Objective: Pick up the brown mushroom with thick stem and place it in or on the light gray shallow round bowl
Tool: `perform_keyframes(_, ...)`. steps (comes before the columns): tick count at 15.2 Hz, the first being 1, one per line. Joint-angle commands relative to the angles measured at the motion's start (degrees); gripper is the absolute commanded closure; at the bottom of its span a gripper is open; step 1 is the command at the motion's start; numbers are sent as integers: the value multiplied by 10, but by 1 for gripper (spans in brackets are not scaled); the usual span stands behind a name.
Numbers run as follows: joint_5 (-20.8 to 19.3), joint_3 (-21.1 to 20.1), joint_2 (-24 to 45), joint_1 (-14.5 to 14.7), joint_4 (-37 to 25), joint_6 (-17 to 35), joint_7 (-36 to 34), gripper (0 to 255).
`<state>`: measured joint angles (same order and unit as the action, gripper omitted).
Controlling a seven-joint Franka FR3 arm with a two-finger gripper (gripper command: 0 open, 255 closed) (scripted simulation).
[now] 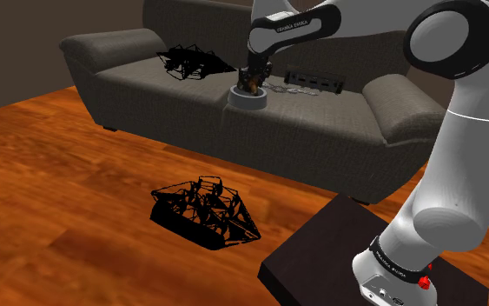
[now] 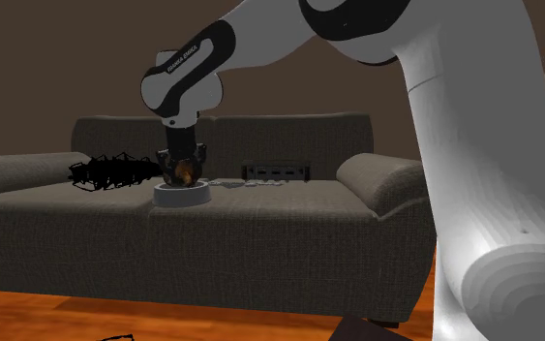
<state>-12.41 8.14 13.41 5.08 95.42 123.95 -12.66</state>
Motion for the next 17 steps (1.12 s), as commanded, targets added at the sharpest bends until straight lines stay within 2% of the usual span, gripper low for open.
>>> perform_keyframes(1,0,0,0,0,0,0,0,0)
perform_keyframes(5,0,0,0,0,0,0,0,0)
perform_keyframes(9,-2,-4,-31,9,-26,-59,-1,0)
perform_keyframes(17,-2,-4,-31,9,-26,-59,-1,0)
